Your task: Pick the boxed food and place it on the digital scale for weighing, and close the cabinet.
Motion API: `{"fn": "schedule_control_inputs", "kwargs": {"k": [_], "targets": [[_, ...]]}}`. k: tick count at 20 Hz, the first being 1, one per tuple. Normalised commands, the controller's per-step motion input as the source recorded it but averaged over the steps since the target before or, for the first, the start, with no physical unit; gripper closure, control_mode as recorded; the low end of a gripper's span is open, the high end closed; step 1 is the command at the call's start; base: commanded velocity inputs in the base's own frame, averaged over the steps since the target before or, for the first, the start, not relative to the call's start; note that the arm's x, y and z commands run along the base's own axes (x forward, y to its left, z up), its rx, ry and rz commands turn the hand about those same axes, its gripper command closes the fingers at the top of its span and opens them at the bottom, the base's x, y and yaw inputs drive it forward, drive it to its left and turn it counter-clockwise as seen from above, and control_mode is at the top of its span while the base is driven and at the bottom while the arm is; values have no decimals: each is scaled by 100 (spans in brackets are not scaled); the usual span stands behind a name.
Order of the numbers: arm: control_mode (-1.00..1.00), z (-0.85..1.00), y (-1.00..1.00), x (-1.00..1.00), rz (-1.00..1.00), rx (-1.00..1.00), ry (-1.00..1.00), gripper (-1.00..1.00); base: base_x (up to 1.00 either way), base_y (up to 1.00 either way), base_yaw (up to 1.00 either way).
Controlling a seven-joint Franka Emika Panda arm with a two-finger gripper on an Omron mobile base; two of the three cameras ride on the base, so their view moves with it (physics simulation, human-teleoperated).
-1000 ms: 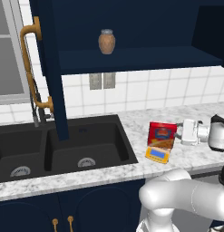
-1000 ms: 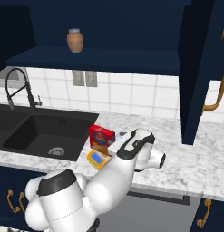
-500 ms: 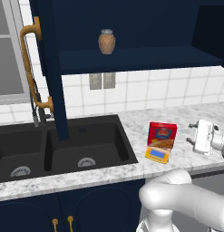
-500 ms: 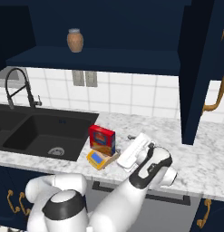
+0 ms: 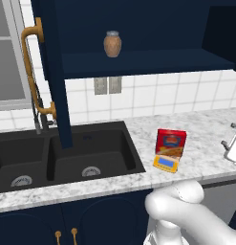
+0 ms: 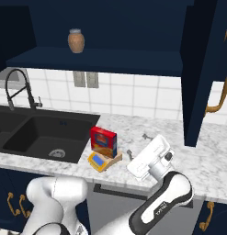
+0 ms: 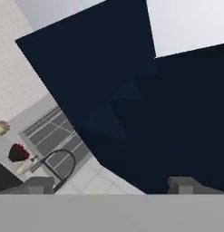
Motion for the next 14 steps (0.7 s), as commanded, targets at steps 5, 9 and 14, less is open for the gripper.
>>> {"fn": "schedule_control_inputs", "kwargs": {"k": [5,9,14], "targets": [[-100,65,-60,-75,-24,0,-26,-100,0,0,0],[-100,2,-51,-69,-34,0,-14,-100,0,0,0],[-100,29,-66,-21,-28,3,-1,-100,0,0,0]]}}
